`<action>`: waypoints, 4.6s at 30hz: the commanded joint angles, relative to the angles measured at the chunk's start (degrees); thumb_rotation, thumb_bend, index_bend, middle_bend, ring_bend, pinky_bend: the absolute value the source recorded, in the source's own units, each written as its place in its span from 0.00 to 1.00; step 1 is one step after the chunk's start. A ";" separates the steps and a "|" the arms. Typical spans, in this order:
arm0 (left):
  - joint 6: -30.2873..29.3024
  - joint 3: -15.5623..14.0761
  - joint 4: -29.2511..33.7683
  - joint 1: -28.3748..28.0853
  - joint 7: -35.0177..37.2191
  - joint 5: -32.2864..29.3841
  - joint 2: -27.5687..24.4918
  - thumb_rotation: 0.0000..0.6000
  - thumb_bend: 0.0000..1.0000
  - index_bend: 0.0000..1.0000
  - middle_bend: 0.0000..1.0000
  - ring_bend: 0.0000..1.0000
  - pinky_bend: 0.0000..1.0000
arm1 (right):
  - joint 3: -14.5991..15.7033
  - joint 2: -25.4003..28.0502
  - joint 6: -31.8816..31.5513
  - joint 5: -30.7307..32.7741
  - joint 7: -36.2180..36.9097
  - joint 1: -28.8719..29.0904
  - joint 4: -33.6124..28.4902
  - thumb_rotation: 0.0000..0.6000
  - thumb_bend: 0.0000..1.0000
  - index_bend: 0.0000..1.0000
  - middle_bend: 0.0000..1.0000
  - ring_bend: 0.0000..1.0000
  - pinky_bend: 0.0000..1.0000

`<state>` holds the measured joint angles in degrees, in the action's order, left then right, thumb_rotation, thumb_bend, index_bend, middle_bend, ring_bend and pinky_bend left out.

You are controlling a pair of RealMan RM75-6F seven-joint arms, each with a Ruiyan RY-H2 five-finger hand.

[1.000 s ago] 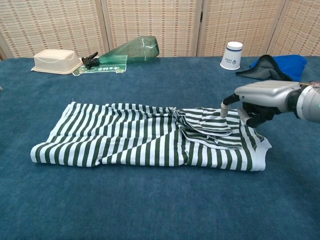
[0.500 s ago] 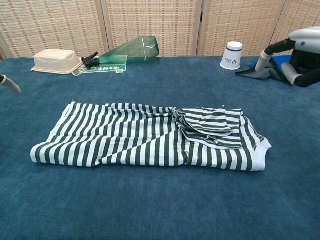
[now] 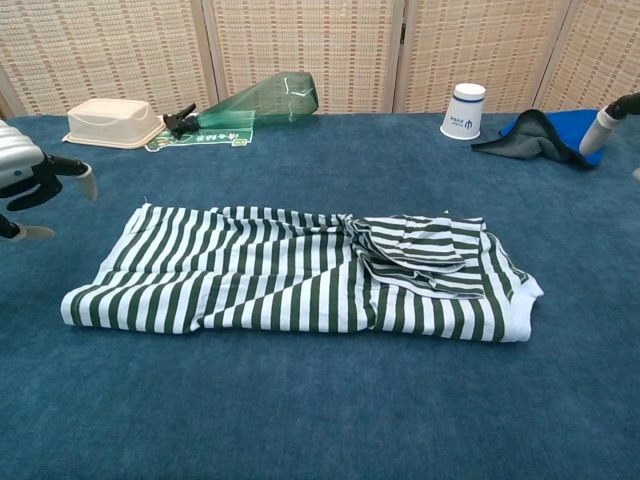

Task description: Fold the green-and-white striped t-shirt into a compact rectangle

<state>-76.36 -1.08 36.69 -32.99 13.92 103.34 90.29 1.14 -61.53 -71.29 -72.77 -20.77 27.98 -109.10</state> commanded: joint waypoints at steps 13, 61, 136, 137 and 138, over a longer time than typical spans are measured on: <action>2.10 -3.31 -17.37 -3.16 3.79 -0.66 11.23 1.00 0.23 0.41 0.86 0.81 0.91 | -1.55 0.33 0.44 0.28 0.23 -2.17 0.03 1.00 0.51 0.30 0.95 0.98 1.00; 3.03 -6.22 -21.67 -5.04 6.75 -4.38 17.76 1.00 0.23 0.54 0.86 0.81 0.91 | -3.62 1.15 1.74 -1.57 3.33 -6.46 0.26 1.00 0.51 0.30 0.95 0.98 1.00; -0.61 -2.25 -8.23 4.62 9.20 -12.02 2.57 1.00 0.58 0.73 0.89 0.84 0.91 | -4.65 1.04 2.23 -5.89 7.82 -8.50 0.95 1.00 0.51 0.30 0.95 0.98 1.00; 0.05 -2.13 -8.66 4.91 9.34 -12.39 2.11 1.00 0.58 0.73 0.89 0.84 0.91 | -4.65 1.03 2.13 -6.03 7.86 -8.55 0.90 1.00 0.51 0.30 0.95 0.98 1.00; 0.54 -2.01 -8.89 5.10 9.54 -12.68 1.77 1.00 0.58 0.73 0.89 0.84 0.91 | -4.64 1.03 2.05 -6.14 7.91 -8.59 0.86 1.00 0.51 0.30 0.95 0.98 1.00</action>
<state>-76.47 -3.27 28.29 -28.28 23.29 91.12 92.55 -3.51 -60.50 -69.22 -78.89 -12.88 19.40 -108.23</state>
